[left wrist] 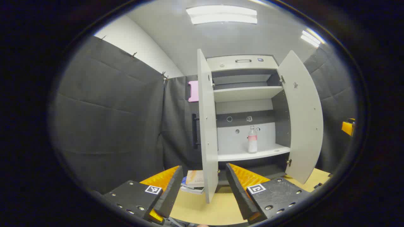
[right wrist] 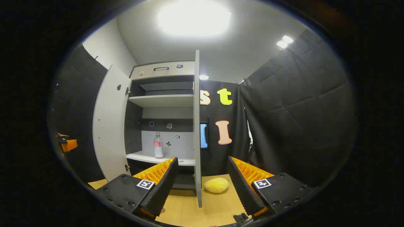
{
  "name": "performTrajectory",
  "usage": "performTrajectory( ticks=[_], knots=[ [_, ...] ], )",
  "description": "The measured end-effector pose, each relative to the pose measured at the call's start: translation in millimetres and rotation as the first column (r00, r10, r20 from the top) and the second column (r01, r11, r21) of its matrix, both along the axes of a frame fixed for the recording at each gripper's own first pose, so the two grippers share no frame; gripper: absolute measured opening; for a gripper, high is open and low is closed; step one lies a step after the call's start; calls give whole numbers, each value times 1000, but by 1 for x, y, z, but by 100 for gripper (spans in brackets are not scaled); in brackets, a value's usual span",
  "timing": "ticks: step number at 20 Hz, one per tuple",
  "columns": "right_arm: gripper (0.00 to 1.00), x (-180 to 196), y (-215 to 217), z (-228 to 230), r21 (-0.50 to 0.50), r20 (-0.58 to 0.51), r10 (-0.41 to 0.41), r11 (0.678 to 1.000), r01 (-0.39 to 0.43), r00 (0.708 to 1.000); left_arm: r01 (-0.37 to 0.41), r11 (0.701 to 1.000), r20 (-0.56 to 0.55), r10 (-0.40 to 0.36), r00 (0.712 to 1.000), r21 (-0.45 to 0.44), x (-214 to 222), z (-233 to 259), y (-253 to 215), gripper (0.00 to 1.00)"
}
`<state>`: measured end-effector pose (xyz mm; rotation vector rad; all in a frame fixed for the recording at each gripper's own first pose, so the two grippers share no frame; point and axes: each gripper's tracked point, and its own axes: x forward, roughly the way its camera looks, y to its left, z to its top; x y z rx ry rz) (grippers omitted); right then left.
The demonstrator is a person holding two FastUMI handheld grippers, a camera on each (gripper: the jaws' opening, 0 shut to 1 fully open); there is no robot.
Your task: Grasp the bottle in the cabinet with the left hand and place it on the coaster, then close the right door with the right hand and the left door with the left hand.
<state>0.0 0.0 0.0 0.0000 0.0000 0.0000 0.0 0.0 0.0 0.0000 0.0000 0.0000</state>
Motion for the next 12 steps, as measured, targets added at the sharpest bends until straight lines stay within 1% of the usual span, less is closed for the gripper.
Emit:
performTrajectory(
  ticks=[1,2,3,4,11,12],
  knots=[
    [98,1,-1,1,1,4,0,1000,0,1000,0,1000,2,0,1000,0,0,2,0,88],
    [98,1,-3,3,0,8,-1,1000,1,1000,-2,1000,6,2,1000,0,1,4,1,83],
    [98,3,-4,4,-1,10,-1,1000,1,1000,-6,1000,9,5,1000,1,0,5,2,83],
    [94,3,-5,4,-3,11,-2,1000,2,1000,-6,1000,11,6,1000,3,0,7,2,82],
    [94,10,-11,4,-10,7,-6,1000,6,1000,1,1000,33,-2,999,27,6,13,-2,83],
    [98,11,-12,3,-14,9,-9,1000,10,1000,0,1000,38,-1,999,30,7,13,-2,83]
  ],
)
